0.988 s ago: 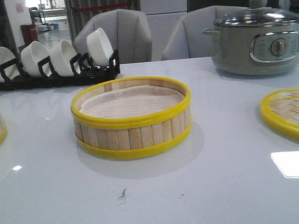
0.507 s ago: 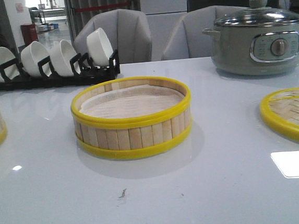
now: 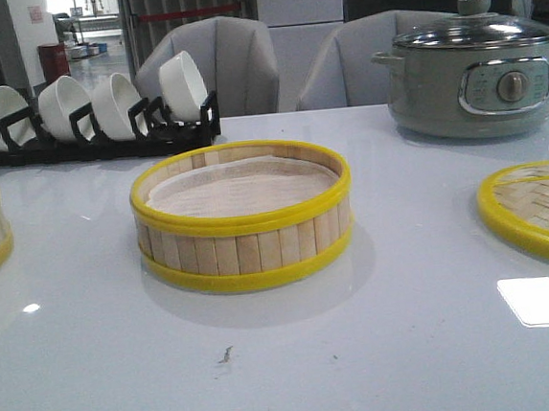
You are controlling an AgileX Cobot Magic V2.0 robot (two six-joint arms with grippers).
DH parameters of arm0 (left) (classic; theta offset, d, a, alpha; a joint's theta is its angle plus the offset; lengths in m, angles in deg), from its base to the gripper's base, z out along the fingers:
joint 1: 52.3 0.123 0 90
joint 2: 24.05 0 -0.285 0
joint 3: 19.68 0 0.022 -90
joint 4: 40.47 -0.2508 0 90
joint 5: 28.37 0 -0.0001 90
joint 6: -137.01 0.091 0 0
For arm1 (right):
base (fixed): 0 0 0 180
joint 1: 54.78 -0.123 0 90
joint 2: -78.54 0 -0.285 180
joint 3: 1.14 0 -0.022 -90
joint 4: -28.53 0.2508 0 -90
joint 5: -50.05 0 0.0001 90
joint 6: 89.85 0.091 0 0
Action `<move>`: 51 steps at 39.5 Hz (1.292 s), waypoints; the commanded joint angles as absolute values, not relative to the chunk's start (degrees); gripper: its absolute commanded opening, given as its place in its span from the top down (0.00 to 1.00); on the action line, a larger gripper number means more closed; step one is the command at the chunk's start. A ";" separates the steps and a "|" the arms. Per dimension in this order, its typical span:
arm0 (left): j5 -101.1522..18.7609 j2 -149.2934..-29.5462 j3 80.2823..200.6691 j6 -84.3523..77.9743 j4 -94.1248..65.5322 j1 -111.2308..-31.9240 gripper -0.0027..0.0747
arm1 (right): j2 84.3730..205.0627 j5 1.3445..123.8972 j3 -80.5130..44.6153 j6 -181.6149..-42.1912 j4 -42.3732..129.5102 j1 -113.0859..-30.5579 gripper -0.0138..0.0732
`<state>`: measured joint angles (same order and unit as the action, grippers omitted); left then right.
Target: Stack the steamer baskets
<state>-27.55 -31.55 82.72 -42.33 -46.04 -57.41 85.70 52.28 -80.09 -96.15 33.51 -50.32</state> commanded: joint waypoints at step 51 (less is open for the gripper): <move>-65.42 -87.06 144.48 -44.36 -39.02 -57.50 0.86 | 84.54 47.02 -79.23 -96.36 33.33 -50.03 0.81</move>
